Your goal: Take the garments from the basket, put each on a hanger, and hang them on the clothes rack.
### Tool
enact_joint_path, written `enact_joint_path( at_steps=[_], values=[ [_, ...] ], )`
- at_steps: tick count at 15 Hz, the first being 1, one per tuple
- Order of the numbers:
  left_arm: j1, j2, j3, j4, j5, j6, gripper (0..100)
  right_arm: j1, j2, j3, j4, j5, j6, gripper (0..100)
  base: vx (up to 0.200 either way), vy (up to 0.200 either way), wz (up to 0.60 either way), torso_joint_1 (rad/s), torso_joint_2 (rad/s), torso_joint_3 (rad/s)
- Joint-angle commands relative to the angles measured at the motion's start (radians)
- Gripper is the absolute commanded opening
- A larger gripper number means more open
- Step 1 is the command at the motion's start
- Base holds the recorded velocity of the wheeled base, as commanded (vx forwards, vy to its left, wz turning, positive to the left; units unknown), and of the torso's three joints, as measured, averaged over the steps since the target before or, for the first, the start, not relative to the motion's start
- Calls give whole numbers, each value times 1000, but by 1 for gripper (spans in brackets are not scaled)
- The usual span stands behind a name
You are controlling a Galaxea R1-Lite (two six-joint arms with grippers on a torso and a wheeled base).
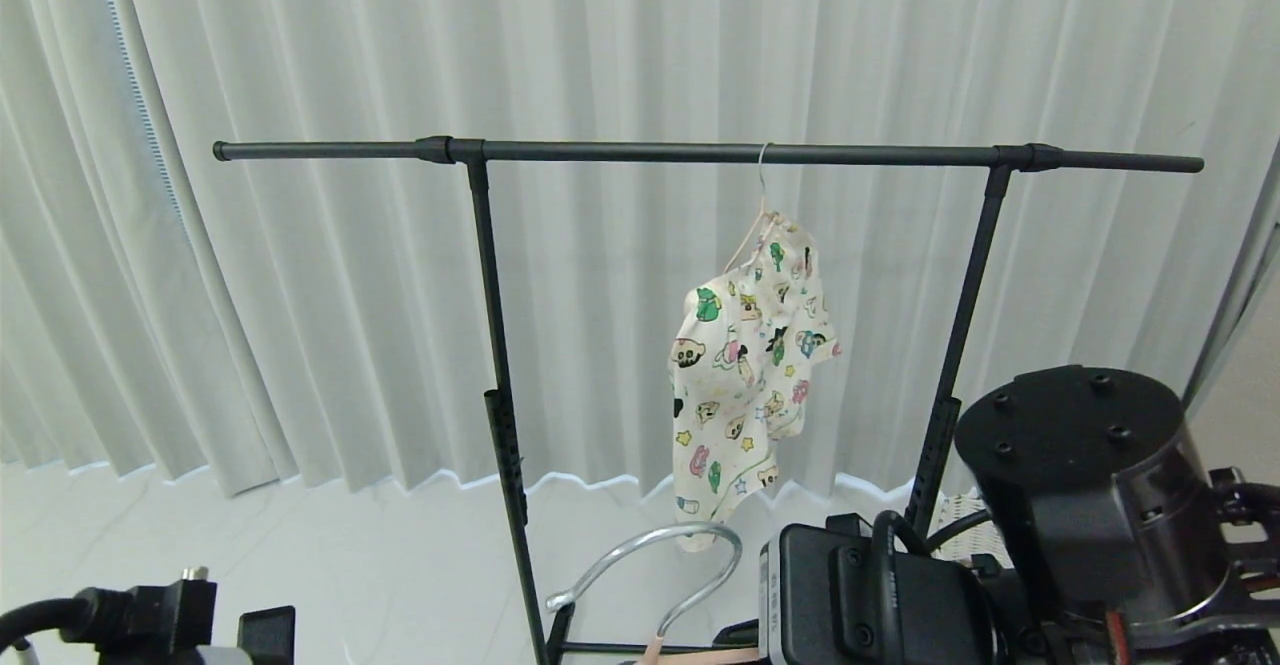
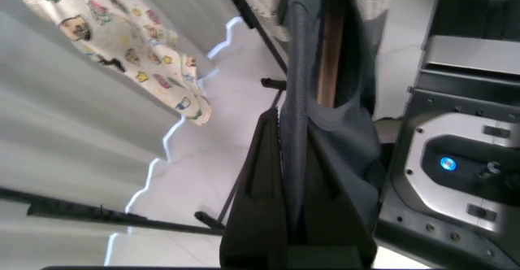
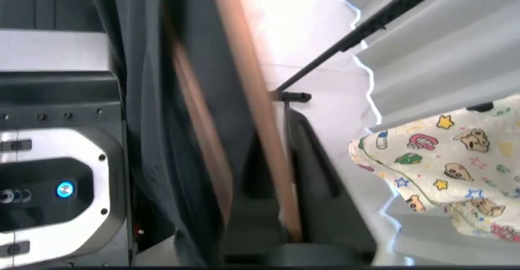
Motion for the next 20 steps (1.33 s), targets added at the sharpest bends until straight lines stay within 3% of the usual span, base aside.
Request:
enact_joint_path(
  at_steps=[1, 4, 5, 11, 15, 20],
  values=[
    [0, 0, 0, 1, -1, 14, 0, 0, -5, 0, -2, 0, -7, 0, 0, 0, 0, 0, 0, 0],
    [0, 3, 3, 1, 1, 26, 0, 0, -19, 0, -4, 1, -35, 0, 0, 0, 0, 0, 0, 0],
    [1, 5, 3, 1, 2, 26, 100, 0, -29, 0, -5, 3, -46, 0, 0, 0, 0, 0, 0, 0],
    [52, 6, 0, -1, 19, 15, 100, -6, -117, 6, -13, 3, -107, 0, 0, 0, 0, 0, 0, 0],
    [177, -26, 65, -42, 19, 14, 100, -60, -151, 5, -13, 3, -124, 0, 0, 0, 0, 0, 0, 0],
    [497, -25, 158, -47, 5, 14, 100, -101, -224, 8, -13, 35, -129, 0, 0, 0, 0, 0, 0, 0]
  ],
)
